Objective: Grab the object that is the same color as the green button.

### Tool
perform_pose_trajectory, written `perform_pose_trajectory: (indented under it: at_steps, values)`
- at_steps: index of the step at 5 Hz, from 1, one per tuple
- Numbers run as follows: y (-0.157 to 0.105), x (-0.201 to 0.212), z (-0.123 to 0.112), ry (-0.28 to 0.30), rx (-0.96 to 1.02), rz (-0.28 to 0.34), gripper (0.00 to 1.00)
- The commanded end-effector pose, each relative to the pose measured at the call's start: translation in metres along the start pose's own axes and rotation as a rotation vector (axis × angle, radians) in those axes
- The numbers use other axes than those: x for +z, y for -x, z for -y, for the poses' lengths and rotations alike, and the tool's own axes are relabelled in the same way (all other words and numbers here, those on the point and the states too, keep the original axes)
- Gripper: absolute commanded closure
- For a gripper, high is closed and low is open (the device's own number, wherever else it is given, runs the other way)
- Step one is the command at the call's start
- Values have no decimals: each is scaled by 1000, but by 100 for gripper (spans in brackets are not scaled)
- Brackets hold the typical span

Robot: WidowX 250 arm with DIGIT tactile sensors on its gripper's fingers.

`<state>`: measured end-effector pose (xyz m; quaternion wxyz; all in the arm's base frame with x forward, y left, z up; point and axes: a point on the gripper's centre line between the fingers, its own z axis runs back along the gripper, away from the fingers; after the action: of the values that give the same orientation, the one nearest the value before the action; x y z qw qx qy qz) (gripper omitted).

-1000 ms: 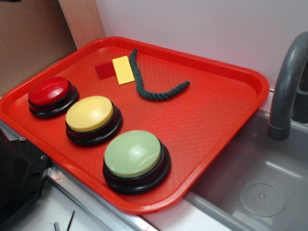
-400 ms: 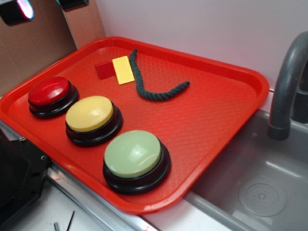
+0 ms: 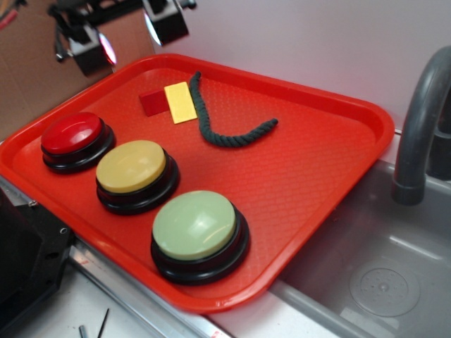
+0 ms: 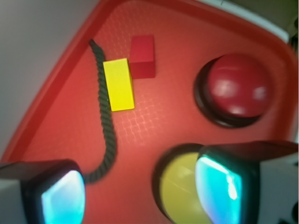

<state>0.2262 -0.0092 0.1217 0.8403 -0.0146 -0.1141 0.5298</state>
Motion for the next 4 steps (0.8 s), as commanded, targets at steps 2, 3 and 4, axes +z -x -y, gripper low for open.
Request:
perform_pose_trajectory:
  at_steps: [2, 3, 4]
  values:
    - [-13, -77, 24, -14, 43, -61, 0]
    - [-12, -95, 29, -22, 35, -83, 0]
    - [-11, -109, 38, -21, 16, -74, 0]
